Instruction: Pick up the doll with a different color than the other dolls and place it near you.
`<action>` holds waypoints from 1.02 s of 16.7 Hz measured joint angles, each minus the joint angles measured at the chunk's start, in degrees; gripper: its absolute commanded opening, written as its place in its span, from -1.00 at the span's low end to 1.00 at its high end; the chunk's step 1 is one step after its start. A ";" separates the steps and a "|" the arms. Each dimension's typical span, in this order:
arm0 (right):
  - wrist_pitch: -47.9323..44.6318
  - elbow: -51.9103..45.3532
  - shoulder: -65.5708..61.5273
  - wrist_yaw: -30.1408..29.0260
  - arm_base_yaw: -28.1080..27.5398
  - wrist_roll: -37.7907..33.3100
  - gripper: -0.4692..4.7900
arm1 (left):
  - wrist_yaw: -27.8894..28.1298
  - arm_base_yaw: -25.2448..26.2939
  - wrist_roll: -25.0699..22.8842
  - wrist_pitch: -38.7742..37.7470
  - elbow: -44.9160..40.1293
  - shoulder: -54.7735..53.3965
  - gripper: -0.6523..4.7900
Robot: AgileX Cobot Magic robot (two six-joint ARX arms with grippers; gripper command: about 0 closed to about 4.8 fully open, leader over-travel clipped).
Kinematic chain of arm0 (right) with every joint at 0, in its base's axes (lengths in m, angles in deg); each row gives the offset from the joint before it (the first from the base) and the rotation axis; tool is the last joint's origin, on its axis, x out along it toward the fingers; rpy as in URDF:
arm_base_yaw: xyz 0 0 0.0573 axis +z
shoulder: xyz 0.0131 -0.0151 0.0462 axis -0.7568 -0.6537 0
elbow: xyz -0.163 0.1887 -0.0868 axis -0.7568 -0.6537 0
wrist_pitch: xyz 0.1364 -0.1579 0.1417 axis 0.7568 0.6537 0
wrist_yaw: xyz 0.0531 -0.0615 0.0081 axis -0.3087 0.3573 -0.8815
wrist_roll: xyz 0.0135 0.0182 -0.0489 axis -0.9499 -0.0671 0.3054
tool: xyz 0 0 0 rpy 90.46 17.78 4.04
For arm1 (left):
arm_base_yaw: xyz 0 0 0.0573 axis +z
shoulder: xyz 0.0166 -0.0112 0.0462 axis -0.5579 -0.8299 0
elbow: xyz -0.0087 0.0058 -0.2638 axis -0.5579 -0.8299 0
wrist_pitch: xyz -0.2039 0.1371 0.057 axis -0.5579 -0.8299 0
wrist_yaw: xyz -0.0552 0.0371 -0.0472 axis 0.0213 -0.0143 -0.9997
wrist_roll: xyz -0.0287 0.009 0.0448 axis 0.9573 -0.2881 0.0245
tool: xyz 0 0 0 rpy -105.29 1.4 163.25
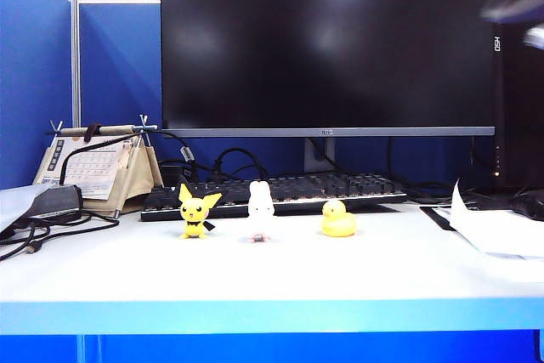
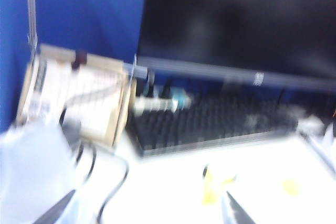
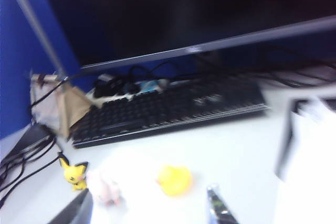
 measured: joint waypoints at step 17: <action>-12.55 31.71 -66.20 -5.73 12.61 0.46 0.48 | 3.56 -0.15 3.82 -16.96 -4.61 -0.22 0.52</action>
